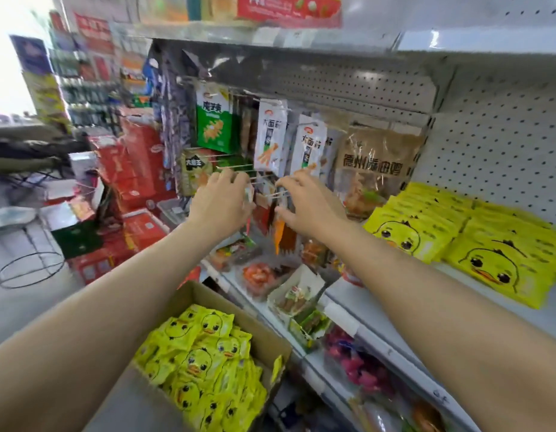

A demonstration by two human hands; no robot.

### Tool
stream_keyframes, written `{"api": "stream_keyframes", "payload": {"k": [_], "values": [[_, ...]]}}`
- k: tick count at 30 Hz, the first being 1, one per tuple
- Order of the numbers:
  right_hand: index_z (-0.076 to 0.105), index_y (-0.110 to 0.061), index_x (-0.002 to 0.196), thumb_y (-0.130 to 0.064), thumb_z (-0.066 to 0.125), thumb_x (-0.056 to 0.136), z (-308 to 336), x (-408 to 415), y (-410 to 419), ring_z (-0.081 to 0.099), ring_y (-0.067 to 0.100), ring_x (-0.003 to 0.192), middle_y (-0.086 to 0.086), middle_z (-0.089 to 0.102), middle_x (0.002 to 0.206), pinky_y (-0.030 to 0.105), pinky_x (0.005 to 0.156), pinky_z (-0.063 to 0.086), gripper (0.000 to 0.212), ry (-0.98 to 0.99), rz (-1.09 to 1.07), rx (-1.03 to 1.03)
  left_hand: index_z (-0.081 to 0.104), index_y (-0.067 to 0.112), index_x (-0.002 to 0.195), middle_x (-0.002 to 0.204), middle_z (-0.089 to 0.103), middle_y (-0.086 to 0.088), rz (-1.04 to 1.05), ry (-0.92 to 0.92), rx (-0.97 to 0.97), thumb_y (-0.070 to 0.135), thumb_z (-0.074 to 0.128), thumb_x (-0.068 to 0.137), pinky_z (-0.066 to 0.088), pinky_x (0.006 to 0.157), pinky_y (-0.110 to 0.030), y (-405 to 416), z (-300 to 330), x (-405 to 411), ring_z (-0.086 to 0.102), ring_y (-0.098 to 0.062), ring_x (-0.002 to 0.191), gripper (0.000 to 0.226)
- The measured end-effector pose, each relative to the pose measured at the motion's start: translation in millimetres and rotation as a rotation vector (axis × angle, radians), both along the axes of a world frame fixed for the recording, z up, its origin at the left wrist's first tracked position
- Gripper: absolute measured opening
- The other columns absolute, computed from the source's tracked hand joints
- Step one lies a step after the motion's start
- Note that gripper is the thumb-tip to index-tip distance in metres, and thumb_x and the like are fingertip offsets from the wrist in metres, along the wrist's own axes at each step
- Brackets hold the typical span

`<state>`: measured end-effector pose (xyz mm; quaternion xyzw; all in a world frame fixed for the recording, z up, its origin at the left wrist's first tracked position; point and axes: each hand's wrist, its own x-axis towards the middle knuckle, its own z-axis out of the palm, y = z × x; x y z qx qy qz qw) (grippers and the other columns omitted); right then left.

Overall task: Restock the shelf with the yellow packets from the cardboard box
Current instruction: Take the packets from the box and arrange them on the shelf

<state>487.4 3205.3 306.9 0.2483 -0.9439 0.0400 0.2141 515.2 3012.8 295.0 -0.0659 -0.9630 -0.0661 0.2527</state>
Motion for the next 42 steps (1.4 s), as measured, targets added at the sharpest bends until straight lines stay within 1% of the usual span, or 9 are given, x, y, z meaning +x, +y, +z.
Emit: {"api": "stream_keyframes", "payload": {"k": [8, 11, 17, 21, 23, 29, 35, 38, 42], "values": [[0.047, -0.028, 0.135, -0.045, 0.058, 0.094, -70.2, -45.2, -61.7, 0.046, 0.023, 0.123, 0.0, 0.048, 0.133, 0.042, 0.081, 0.056, 0.046, -0.172, 0.175, 0.02, 0.047, 0.016, 0.13, 0.126, 0.051, -0.01, 0.195, -0.177, 0.051, 0.04, 0.06, 0.089, 0.049, 0.088, -0.046, -50.8, -80.1, -2.0, 0.047, -0.034, 0.118, 0.048], [0.047, -0.027, 0.135, -0.044, 0.057, 0.094, -111.1, -65.8, -78.6, 0.045, 0.025, 0.125, 0.002, 0.047, 0.135, 0.047, 0.085, 0.054, 0.045, -0.279, 0.204, 0.034, 0.049, 0.017, 0.128, 0.125, 0.052, -0.01, 0.282, -0.28, 0.077, 0.039, 0.062, 0.088, 0.05, 0.086, -0.045, -60.0, -121.7, -7.8, 0.048, -0.033, 0.117, 0.048], [0.052, -0.023, 0.132, -0.042, 0.063, 0.09, -215.3, -105.6, -93.9, 0.049, 0.031, 0.122, 0.007, 0.051, 0.131, 0.041, 0.094, 0.048, 0.048, -0.455, 0.233, 0.099, 0.05, 0.014, 0.126, 0.125, 0.053, -0.011, 0.402, -0.478, 0.13, 0.04, 0.063, 0.088, 0.047, 0.082, -0.043, -75.7, -222.7, -22.5, 0.049, -0.034, 0.116, 0.048], [0.057, -0.017, 0.12, -0.047, 0.062, 0.078, -310.4, -125.6, -99.9, 0.055, 0.038, 0.112, 0.013, 0.054, 0.123, 0.049, 0.094, 0.048, 0.052, -0.701, 0.206, 0.125, 0.051, 0.016, 0.126, 0.124, 0.053, -0.011, 0.48, -0.637, 0.196, 0.043, 0.065, 0.087, 0.052, 0.083, -0.046, -81.0, -301.5, -24.8, 0.051, -0.034, 0.115, 0.049], [0.053, -0.018, 0.124, -0.048, 0.06, 0.078, -364.7, -130.7, -98.6, 0.054, 0.037, 0.114, 0.013, 0.053, 0.122, 0.05, 0.093, 0.049, 0.055, -0.83, 0.174, 0.158, 0.05, 0.017, 0.128, 0.124, 0.053, -0.011, 0.513, -0.73, 0.248, 0.043, 0.064, 0.088, 0.052, 0.083, -0.046, -79.3, -342.2, -23.0, 0.05, -0.033, 0.116, 0.05], [0.046, -0.008, 0.14, -0.033, 0.068, 0.091, -470.4, -110.7, -86.8, 0.042, 0.035, 0.133, 0.018, 0.044, 0.142, 0.038, 0.106, 0.038, 0.059, -1.138, 0.124, 0.236, 0.043, 0.015, 0.135, 0.129, 0.049, -0.014, 0.6, -1.031, 0.442, 0.044, 0.063, 0.09, 0.047, 0.095, -0.049, -63.5, -451.9, -2.3, 0.047, -0.035, 0.122, 0.057], [0.042, -0.017, 0.145, -0.045, 0.066, 0.09, -529.4, -101.9, -93.7, 0.045, 0.029, 0.132, 0.009, 0.046, 0.145, 0.039, 0.102, 0.043, 0.067, -1.212, 0.151, 0.272, 0.041, 0.012, 0.133, 0.129, 0.049, -0.015, 0.668, -1.26, 0.574, 0.046, 0.065, 0.088, 0.05, 0.09, -0.05, -44.8, -522.9, 18.4, 0.052, -0.036, 0.115, 0.061], [0.036, -0.018, 0.149, -0.044, 0.067, 0.09, -547.0, -105.4, -109.9, 0.038, 0.027, 0.138, 0.007, 0.04, 0.15, 0.04, 0.106, 0.039, 0.071, -1.175, 0.193, 0.189, 0.041, 0.013, 0.133, 0.129, 0.048, -0.014, 0.666, -1.321, 0.5, 0.046, 0.062, 0.09, 0.05, 0.086, -0.046, -39.1, -546.0, 24.9, 0.05, -0.035, 0.118, 0.058], [0.029, -0.018, 0.153, -0.048, 0.068, 0.088, -568.0, -110.6, -135.5, 0.028, 0.026, 0.143, 0.005, 0.034, 0.155, 0.044, 0.11, 0.037, 0.081, -1.167, 0.188, 0.119, 0.045, 0.011, 0.133, 0.136, 0.042, -0.015, 0.75, -1.24, 0.361, 0.049, 0.065, 0.087, 0.046, 0.09, -0.042, -39.5, -561.1, 21.3, 0.036, -0.034, 0.128, 0.063]]}}
